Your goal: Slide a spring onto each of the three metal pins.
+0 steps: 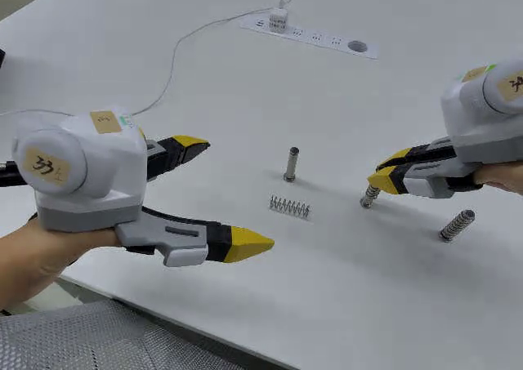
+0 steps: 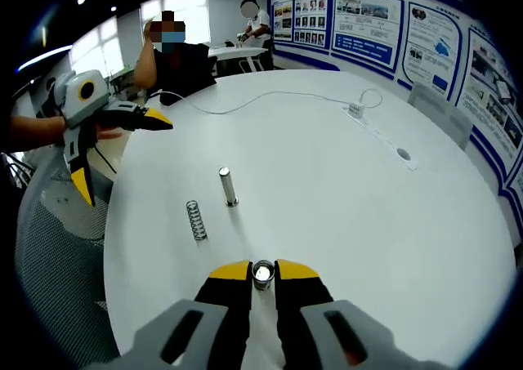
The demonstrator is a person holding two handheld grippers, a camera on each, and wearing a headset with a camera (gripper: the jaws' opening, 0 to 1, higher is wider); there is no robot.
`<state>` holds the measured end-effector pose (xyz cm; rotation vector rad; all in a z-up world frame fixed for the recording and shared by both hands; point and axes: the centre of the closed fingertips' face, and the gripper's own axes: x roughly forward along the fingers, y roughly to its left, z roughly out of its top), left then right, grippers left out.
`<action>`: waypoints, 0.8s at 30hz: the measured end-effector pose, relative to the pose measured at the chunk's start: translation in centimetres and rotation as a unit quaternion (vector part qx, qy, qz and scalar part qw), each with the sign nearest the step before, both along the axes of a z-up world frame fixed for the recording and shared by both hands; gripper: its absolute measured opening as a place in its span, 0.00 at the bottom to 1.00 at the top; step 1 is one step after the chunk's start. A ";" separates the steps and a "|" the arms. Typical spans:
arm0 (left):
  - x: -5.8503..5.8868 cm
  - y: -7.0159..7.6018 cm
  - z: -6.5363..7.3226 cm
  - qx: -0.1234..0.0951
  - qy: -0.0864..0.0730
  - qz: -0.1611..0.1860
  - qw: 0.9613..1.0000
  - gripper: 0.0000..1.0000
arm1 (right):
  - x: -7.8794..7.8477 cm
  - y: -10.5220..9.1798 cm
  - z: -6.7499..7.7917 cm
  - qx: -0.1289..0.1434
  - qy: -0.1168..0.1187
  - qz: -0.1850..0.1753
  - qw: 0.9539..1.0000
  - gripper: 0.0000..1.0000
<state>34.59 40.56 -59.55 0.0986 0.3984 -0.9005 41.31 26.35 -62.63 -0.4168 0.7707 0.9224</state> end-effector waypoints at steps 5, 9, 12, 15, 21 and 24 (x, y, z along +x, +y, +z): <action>-0.1 -0.3 -0.1 -0.002 0.001 -0.004 1.000 0.95 | 0.0 -0.1 -0.4 -0.006 0.002 0.004 1.000 0.11; 0.0 -0.5 0.0 -0.014 0.002 0.002 1.000 0.95 | 0.1 -0.1 -0.4 -0.009 0.000 0.008 1.000 0.11; 0.0 -0.6 0.2 -0.017 0.001 0.002 1.000 0.94 | 0.1 -0.1 -0.6 -0.008 0.003 0.008 1.000 0.12; -0.2 -0.6 0.0 -0.022 0.008 0.002 1.000 0.94 | 0.2 -0.2 -0.9 -0.008 0.005 0.006 1.000 0.12; -0.5 -0.8 -0.9 -0.017 0.021 -0.011 1.000 0.92 | 0.2 -0.1 -1.0 -0.007 0.004 0.007 1.000 0.12; -0.5 -0.7 -1.0 -0.013 0.025 -0.009 1.000 0.91 | 0.1 -0.1 -1.1 -0.007 0.005 0.007 1.000 0.13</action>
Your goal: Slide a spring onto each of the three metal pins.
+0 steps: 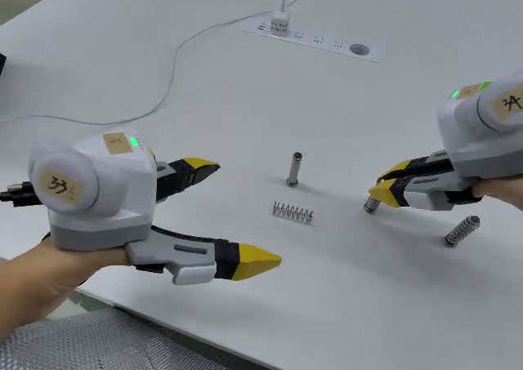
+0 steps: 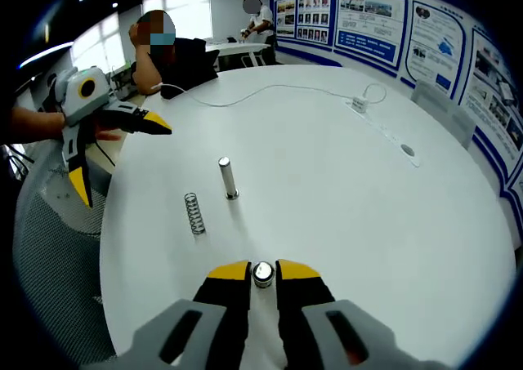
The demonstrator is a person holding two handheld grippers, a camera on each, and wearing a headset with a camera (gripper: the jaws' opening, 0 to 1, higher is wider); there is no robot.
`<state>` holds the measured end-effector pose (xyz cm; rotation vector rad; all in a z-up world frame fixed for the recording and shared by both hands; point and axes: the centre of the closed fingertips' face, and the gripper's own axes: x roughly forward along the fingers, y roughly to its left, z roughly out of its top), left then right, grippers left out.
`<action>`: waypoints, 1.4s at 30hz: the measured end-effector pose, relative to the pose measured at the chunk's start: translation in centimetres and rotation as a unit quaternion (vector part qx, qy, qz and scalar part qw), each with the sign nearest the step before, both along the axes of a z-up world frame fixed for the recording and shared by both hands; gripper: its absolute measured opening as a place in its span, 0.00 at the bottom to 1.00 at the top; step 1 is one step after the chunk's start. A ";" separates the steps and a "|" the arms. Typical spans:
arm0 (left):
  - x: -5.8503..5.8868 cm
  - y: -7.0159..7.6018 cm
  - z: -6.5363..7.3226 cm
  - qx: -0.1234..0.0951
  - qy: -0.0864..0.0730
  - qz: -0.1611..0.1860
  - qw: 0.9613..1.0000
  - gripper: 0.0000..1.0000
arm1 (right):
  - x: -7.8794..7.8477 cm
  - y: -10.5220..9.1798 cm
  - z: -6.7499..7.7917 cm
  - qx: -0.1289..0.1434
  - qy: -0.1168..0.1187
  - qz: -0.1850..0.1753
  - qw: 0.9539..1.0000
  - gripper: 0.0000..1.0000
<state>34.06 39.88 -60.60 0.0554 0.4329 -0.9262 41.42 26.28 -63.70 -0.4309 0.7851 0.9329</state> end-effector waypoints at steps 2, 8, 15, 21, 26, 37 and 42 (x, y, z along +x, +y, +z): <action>0.0 -0.1 0.2 -0.006 0.000 0.002 1.000 0.91 | 0.0 -0.1 0.1 0.000 -0.001 -0.001 1.000 0.14; -0.1 -0.2 0.1 -0.001 0.000 -0.001 1.000 0.91 | -0.1 -0.1 1.8 0.012 -0.017 -0.006 1.000 0.16; -0.1 -0.1 -0.4 0.008 0.001 -0.004 1.000 0.91 | -0.7 2.3 5.3 0.055 -0.064 0.011 0.996 0.16; -0.3 -0.1 -0.4 0.014 -0.002 -0.009 1.000 0.90 | -2.9 5.4 3.8 0.051 -0.048 0.064 0.995 0.16; -0.4 0.0 -0.7 0.022 -0.002 -0.011 1.000 0.89 | -4.1 7.0 1.4 0.032 -0.033 0.098 0.994 0.16; -0.9 -0.2 -1.6 0.054 -0.004 -0.033 0.998 0.89 | -3.6 8.4 -2.3 0.003 -0.011 0.114 0.993 0.16; -0.8 0.0 -1.7 0.051 -0.003 -0.029 0.998 0.88 | -3.7 8.5 -2.9 -0.004 -0.007 0.120 0.993 0.16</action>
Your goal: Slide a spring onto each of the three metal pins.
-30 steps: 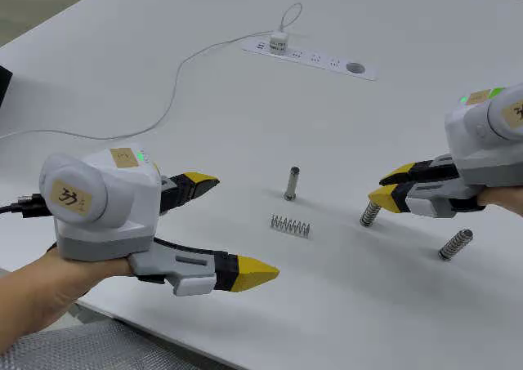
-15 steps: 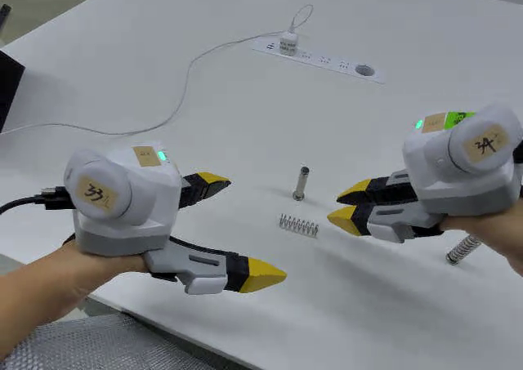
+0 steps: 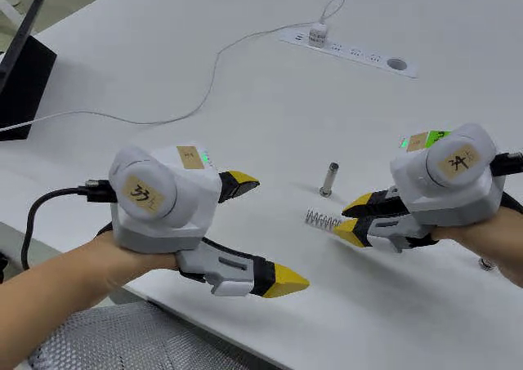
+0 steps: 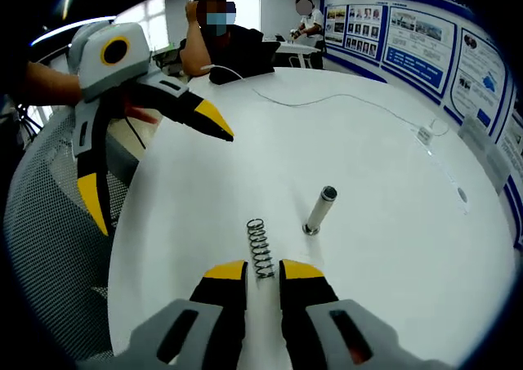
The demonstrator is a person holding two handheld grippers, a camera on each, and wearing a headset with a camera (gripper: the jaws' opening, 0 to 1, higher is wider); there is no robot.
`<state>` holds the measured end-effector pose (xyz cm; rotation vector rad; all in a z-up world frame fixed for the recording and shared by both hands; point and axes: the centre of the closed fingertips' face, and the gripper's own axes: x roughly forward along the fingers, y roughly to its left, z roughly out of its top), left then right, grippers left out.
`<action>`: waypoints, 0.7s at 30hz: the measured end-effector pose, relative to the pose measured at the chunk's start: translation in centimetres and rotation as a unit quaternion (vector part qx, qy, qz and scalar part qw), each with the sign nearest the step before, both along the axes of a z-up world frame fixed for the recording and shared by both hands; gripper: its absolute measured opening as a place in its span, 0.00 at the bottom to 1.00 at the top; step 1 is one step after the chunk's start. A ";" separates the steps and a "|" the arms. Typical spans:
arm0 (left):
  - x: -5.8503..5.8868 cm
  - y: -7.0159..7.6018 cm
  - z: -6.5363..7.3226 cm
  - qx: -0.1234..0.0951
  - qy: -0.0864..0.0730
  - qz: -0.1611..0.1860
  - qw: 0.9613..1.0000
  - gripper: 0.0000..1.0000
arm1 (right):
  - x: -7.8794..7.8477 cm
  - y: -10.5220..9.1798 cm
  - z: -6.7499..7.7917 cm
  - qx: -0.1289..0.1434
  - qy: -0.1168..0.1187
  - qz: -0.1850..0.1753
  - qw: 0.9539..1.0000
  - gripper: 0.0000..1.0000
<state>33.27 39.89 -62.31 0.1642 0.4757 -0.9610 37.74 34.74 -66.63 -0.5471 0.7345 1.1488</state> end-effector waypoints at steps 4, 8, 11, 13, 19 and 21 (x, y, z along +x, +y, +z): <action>-0.1 0.0 -0.2 0.004 0.003 -0.001 1.000 0.87 | 0.4 0.0 -0.6 -0.001 -0.002 0.005 1.000 0.16; -0.1 0.0 -0.3 0.003 0.008 0.000 1.000 0.87 | 0.3 0.2 -1.2 0.001 0.013 0.008 1.000 0.16; -0.1 0.0 -0.1 -0.006 0.011 0.002 1.000 0.87 | 0.1 0.2 -1.3 0.000 0.017 0.009 1.000 0.14; 0.0 0.0 -0.1 -0.006 0.011 0.003 1.000 0.87 | 0.0 0.1 -1.3 -0.002 0.014 0.012 1.000 0.13; -0.1 0.1 -0.2 0.001 0.010 0.003 1.000 0.86 | 0.0 0.2 -1.3 0.005 0.017 0.009 1.000 0.12; -0.1 0.1 -0.2 0.000 0.009 0.003 1.000 0.85 | 0.0 0.1 -1.3 0.001 0.014 0.010 1.000 0.12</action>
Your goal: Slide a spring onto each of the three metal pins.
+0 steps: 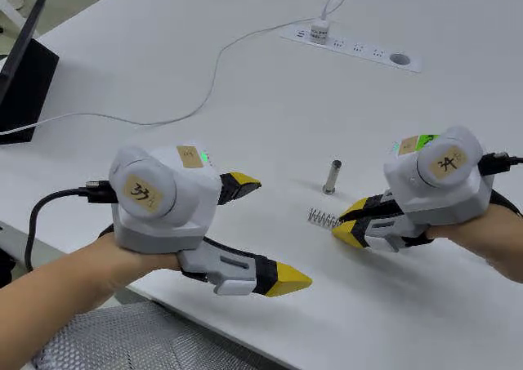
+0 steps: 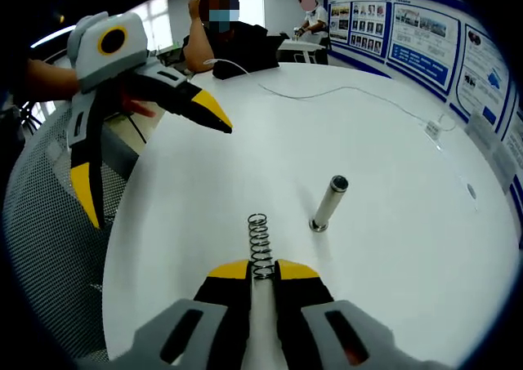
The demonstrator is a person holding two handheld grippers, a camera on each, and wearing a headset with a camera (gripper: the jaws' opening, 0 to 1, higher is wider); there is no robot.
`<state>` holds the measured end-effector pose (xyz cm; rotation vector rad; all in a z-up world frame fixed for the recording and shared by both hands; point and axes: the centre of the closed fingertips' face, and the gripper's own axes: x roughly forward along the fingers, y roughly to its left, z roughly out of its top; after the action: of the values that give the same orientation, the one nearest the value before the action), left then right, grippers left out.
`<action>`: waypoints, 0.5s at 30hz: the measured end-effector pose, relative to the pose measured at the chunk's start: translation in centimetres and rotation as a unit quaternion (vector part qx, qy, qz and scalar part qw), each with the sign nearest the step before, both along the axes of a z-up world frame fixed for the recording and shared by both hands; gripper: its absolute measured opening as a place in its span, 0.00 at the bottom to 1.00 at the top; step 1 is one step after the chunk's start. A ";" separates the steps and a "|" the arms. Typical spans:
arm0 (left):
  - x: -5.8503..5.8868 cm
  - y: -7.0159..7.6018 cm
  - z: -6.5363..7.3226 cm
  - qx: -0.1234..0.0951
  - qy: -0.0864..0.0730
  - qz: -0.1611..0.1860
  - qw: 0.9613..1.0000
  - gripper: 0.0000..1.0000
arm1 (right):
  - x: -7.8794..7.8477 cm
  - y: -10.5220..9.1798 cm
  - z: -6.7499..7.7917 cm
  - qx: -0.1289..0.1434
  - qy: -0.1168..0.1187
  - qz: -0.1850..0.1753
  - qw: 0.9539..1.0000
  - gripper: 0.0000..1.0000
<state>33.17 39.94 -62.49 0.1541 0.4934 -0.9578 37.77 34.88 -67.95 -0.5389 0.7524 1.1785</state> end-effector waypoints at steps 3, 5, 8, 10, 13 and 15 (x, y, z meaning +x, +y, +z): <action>0.0 0.1 0.0 0.001 0.000 0.001 1.000 0.85 | -0.1 -0.1 0.3 -0.010 -0.017 0.008 1.000 0.11; 0.0 0.0 0.0 0.002 -0.001 0.000 1.000 0.84 | -0.4 0.1 1.0 0.007 -0.007 -0.001 1.000 0.11; -0.1 -0.2 0.1 0.001 -0.005 -0.005 1.000 0.83 | -0.8 -0.1 1.9 0.013 -0.007 -0.005 1.000 0.11; -0.2 -0.3 0.1 0.003 -0.006 -0.010 1.000 0.82 | -1.2 -0.2 2.5 0.018 -0.002 -0.005 1.000 0.11; -0.4 -0.3 -0.1 0.009 -0.007 -0.015 1.000 0.79 | -1.9 -0.4 3.2 0.021 -0.006 0.006 1.000 0.11; -0.4 -0.4 0.1 0.008 -0.010 -0.016 1.000 0.79 | -2.5 -0.5 3.5 0.020 -0.007 0.013 1.000 0.11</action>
<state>32.74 39.58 -62.42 0.1856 0.4820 -0.9835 35.29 34.34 -64.45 -0.5261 0.7098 1.2106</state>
